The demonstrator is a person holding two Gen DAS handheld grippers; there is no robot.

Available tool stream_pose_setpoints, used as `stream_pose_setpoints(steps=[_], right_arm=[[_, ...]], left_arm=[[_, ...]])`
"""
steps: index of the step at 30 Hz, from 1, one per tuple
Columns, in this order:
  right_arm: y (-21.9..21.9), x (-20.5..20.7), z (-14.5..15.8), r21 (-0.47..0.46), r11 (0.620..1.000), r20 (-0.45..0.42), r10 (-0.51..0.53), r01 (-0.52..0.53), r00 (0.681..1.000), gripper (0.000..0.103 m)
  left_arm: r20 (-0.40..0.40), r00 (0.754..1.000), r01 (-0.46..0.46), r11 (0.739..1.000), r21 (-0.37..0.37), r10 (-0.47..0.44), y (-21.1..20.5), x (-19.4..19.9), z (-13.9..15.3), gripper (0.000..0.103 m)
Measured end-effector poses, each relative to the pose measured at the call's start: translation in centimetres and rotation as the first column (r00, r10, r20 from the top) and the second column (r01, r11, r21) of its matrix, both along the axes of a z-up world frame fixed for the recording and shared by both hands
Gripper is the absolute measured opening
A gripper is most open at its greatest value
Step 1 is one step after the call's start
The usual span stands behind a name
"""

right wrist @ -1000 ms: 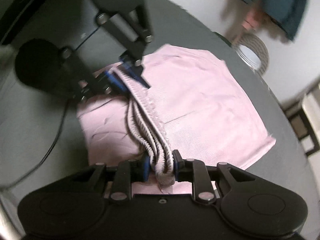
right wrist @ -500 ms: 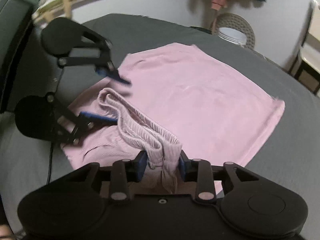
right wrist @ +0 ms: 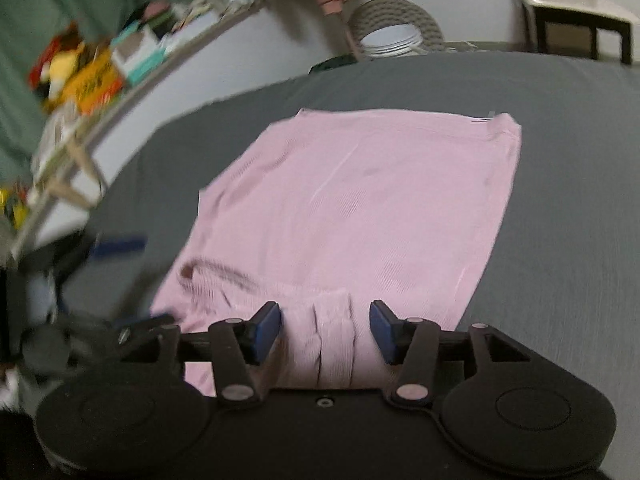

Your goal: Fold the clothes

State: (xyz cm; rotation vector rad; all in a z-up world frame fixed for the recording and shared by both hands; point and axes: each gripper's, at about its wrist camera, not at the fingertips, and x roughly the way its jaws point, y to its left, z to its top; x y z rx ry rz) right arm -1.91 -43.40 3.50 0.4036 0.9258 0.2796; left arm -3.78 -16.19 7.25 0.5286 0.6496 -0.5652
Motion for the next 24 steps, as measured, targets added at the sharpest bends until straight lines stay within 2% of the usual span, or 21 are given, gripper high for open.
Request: stream_pose_setpoints(steps=[2,5,8,10,12,14,17,20,24], right_arm=[[-0.6,0.9,-0.5,0.015,0.999,-0.006,-0.041,0.041,0.999,0.052],[-1.5,1.0,-0.8,0.024,0.996,-0.027,-0.091,0.091,0.996,0.055],[-1.7,0.7,-0.7,0.026,0.994,-0.027,-0.110,0.111,0.994,0.055],[-1.3,0.1,0.0,0.013,0.994,-0.004,-0.108,0.108,0.994,0.060],[-0.7,-0.9,1.0,-0.014,0.995,0.040,-0.098,0.098,0.994,0.076],[-0.1,-1.9,2.0,-0.041,0.995,0.081,-0.082,0.086,0.993,0.085],[0.7,-2.8,3.0,-0.034,0.998,0.100,-0.058,0.061,0.993,0.091],[1.5,-3.3,3.3,-0.035,0.998,0.097,-0.053,0.056,0.994,0.092],[2.9,-4.0,3.7,-0.098,0.992,0.118,-0.063,0.074,0.991,0.093]], left_arm=[[0.006,1.000,-0.018,0.997,-0.069,0.019,1.9,-1.3,0.0,0.082],[0.034,0.999,-0.031,0.991,-0.129,0.036,4.0,-3.2,-0.1,0.082],[0.013,0.999,-0.047,0.989,-0.138,0.049,4.6,-4.3,-0.2,0.082],[0.018,0.998,-0.050,0.990,-0.135,0.052,4.7,-5.2,0.1,0.082],[0.022,0.999,-0.031,0.988,-0.153,0.034,4.8,-6.2,0.2,0.082],[0.018,1.000,0.002,0.985,-0.175,0.001,4.8,-7.0,0.2,0.082],[0.016,0.999,0.035,0.986,-0.161,-0.032,4.1,-7.1,-0.3,0.082],[0.017,0.999,0.041,0.984,-0.175,-0.039,3.7,-6.6,-0.6,0.082],[-0.021,1.000,0.012,0.969,-0.247,-0.017,4.2,-5.7,-0.4,0.082]])
